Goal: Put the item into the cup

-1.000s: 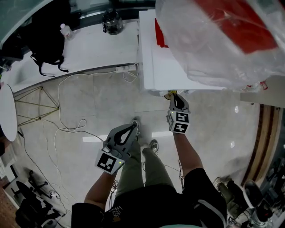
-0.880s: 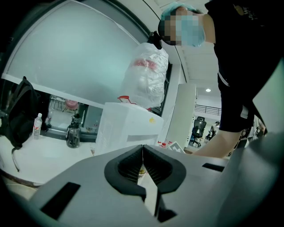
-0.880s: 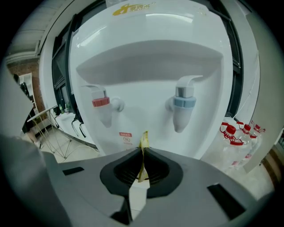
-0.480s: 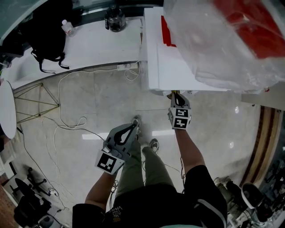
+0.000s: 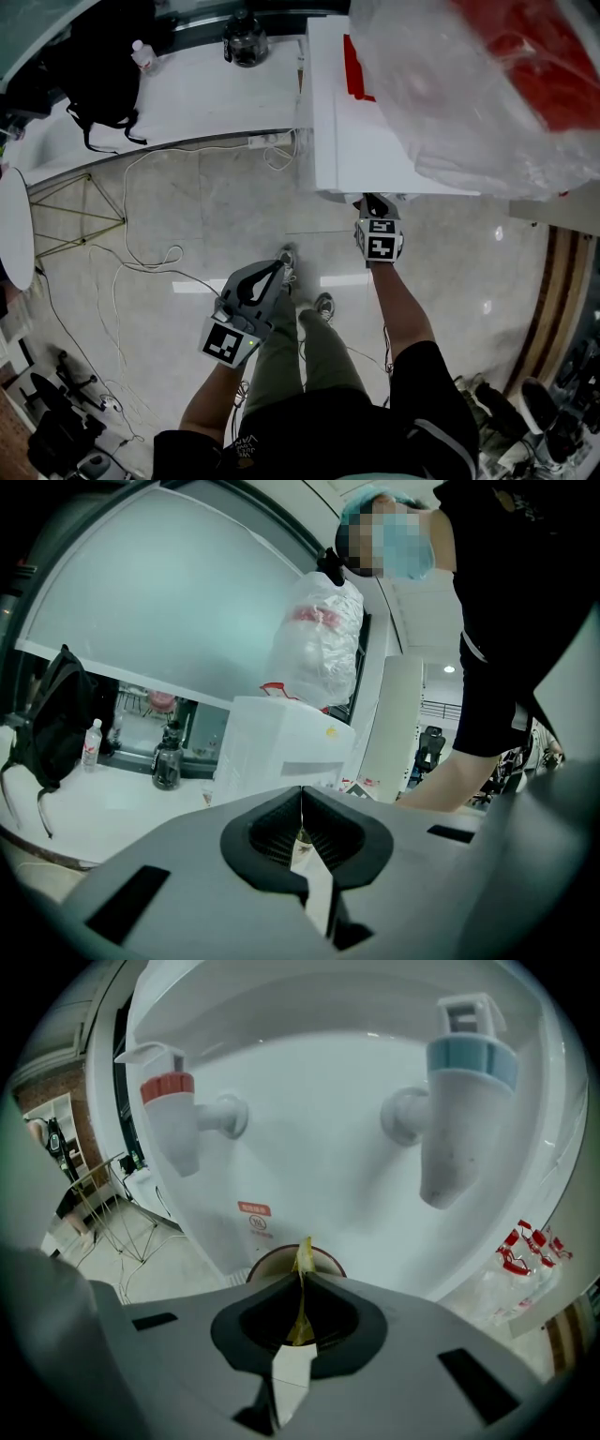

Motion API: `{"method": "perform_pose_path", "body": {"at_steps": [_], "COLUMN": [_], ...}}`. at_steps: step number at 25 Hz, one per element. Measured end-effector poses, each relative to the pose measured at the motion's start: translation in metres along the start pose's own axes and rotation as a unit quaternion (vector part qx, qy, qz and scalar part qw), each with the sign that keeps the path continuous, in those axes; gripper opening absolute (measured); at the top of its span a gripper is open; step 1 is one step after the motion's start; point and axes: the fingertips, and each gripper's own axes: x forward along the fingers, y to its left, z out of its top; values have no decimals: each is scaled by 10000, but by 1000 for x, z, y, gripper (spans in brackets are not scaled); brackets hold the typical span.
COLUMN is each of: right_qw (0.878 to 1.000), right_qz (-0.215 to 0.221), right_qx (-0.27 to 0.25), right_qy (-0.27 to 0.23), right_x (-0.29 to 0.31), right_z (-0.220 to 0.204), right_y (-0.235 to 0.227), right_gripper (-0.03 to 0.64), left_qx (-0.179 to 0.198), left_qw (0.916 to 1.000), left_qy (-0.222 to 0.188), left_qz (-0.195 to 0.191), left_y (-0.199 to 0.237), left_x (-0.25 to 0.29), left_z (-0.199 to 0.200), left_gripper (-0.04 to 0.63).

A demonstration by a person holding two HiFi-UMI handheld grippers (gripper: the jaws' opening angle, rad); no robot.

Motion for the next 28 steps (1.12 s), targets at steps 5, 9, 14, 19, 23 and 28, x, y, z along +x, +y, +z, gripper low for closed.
{"method": "perform_pose_path", "body": {"at_steps": [5,9,14,19,23,28], "right_qw": [10000,9995,9960,9918,9871,9792], "right_qz": [52,46,120,339,509,627], "right_qx": [57,156,273,509,597,627], "right_qy": [-24,-268,-841,-1124,-1398,-1823], "right_x": [-1,-10,-46,-96,-146,-220], "right_z": [0,8,27,34,48,67], "right_y": [1,1,5,15,23,21], "right_gripper": [48,49,49,49,48,48], "left_qx": [34,57,135,229,294,420], "left_qw": [10000,10000,9998,9993,9987,9975], "left_qy": [6,-1,-64,-173,-264,-414], "left_qz": [-6,-15,-92,-239,-331,-390], "left_y": [-5,-10,-26,-52,-73,-106], "left_x": [-1,0,3,5,4,0], "left_z": [3,6,13,32,50,76], "left_gripper": [20,20,20,20,20,20]}}
